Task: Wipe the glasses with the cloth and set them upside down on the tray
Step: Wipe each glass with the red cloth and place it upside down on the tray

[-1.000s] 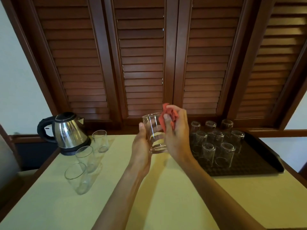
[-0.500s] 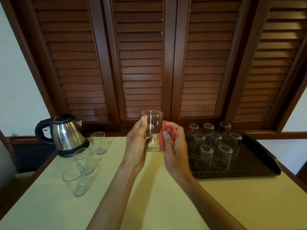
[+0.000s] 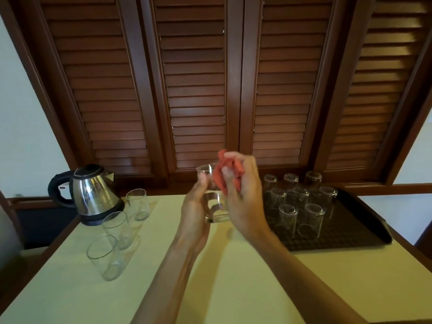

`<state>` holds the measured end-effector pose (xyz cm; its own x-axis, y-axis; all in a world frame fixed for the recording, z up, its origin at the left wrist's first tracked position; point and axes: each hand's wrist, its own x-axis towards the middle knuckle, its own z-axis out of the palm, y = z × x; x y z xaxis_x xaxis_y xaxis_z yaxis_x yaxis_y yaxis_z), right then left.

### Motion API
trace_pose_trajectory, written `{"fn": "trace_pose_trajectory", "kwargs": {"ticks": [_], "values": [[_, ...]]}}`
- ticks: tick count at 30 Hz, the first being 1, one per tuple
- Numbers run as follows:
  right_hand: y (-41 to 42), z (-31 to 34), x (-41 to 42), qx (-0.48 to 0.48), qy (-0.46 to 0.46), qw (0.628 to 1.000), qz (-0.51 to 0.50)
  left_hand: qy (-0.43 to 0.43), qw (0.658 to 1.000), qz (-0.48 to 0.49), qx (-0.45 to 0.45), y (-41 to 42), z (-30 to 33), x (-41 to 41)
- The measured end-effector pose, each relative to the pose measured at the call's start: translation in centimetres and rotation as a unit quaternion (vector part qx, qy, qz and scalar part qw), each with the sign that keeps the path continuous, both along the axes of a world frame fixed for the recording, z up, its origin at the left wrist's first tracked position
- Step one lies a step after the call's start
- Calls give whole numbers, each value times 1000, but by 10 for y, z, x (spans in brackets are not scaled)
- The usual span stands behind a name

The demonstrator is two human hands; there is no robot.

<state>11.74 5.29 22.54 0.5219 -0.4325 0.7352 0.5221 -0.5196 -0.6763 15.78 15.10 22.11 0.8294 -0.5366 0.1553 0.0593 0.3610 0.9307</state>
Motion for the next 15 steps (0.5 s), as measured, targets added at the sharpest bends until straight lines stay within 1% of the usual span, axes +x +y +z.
{"fn": "trace_pose_trajectory", "kwargs": {"ticks": [2,3,5,6,8,9,11,13,15], "values": [[11,-20,-8,-11,7,1000,17,24,999,21,-36,4,8,6],[13,-24,-11,10,5,1000,29,37,998,30,-51,5,11,8],[2,-17,-7,78,18,996,41,37,998,31,-40,3,8,5],[-4,-7,-5,88,22,995,30,35,999,22,-24,2,6,1],[-5,5,-4,55,9,998,10,49,999,10,-10,1,8,-5],[2,2,-6,37,-6,999,17,52,999,6,-15,3,10,-4],[17,-15,-12,23,2,999,31,39,999,20,-32,6,17,3],[20,-20,-15,49,8,998,43,29,998,37,-36,8,20,6],[6,-8,-8,88,9,995,39,8,1000,19,-19,6,13,2]]}}
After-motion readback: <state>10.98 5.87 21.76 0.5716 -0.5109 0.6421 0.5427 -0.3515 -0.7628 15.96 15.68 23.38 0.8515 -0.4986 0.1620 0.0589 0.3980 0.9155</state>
